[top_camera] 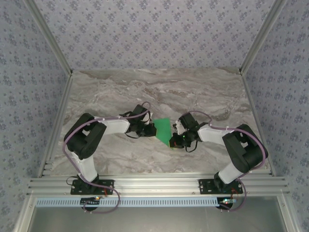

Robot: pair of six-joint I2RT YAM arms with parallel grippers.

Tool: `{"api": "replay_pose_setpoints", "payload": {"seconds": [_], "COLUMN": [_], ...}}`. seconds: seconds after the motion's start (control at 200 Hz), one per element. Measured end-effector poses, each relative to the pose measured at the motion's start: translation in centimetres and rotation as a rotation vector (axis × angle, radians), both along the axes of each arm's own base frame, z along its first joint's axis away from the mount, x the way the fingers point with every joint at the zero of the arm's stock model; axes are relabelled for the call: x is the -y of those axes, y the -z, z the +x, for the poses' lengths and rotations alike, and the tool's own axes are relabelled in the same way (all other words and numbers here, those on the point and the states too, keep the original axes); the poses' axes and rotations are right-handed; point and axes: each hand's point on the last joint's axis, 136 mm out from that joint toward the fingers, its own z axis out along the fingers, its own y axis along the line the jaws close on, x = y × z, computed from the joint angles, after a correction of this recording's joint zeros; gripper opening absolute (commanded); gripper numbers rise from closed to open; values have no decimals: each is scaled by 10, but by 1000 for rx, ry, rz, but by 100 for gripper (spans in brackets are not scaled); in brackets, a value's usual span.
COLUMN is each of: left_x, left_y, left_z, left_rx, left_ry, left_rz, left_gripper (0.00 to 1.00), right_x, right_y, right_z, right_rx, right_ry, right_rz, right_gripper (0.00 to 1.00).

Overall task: Fold a paper plane with a square sheet of paper (fold left side to right side)
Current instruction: Third fold the triangle at the center of the table.

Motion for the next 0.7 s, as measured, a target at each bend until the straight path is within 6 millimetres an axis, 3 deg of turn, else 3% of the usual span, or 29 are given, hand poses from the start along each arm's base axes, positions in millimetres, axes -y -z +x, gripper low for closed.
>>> {"api": "replay_pose_setpoints", "payload": {"seconds": [0.185,0.305,0.39,0.505,0.7], "left_x": [-11,-31,-43,-44,-34], "left_y": [-1,-7,-18,-38,-44], "left_z": [6,14,17,10,-8], "left_rx": [12,42,56,78,29], "left_ry": [-17,-69,-113,-139,-205], "left_rz": [24,71,68,0,-133], "left_gripper": [14,22,29,42,53], "right_x": [-1,-2,-2,1,8], "right_y": [0,-2,-4,-9,-33], "right_z": [0,1,0,2,12], "right_rx": [5,22,32,62,195], "right_ry": [-2,-4,-4,-2,-13], "right_rz": [10,26,27,10,-13], "right_gripper": [0,0,12,28,41]}}
